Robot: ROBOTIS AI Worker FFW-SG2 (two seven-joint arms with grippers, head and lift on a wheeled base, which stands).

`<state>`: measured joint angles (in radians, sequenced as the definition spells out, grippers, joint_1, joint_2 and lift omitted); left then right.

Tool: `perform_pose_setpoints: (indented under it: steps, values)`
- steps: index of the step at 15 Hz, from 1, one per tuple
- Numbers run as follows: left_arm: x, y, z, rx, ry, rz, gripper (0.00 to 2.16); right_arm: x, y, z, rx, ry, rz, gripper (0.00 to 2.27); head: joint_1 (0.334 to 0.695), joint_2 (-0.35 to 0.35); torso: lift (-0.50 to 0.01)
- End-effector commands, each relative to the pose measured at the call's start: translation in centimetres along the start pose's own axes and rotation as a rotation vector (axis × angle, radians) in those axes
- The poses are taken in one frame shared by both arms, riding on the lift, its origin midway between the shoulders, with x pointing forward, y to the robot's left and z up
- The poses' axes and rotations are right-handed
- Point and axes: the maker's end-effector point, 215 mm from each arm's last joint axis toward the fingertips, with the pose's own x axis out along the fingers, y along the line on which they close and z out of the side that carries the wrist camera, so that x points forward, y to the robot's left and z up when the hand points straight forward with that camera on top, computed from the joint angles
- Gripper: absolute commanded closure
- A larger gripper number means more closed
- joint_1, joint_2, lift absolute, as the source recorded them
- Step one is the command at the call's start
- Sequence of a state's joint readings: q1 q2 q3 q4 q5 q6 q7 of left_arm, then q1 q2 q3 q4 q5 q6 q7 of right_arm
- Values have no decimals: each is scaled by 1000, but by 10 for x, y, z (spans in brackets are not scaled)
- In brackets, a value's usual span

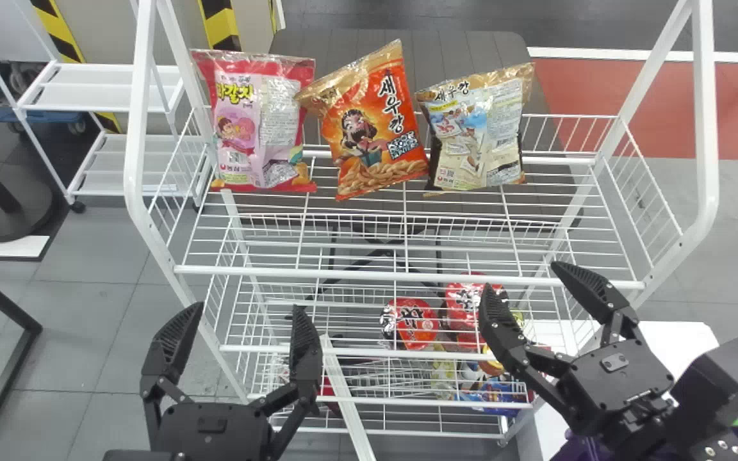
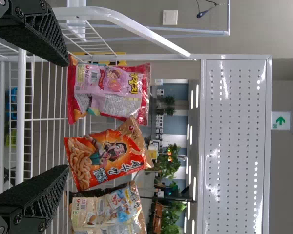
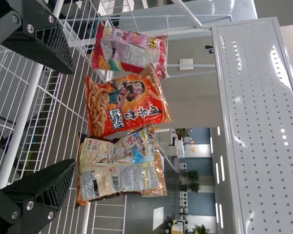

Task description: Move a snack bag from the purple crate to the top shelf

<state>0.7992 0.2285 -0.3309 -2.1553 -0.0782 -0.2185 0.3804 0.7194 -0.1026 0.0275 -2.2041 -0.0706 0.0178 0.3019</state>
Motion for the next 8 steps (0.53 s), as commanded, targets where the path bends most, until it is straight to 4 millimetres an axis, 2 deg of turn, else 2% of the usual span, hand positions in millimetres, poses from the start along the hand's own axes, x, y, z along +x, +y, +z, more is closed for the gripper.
perform_pose_setpoints:
  steps: [1, 8]
  values:
    - [0, -1, 2, -3, -4, -1, 60, 0, 0, 0, 1, -1, 0, 198, 695, -12, -4]
    - [-2, -6, -1, -7, 2, -9, 60, -1, -1, 0, -1, 0, -3, 198, 695, -22, -4]
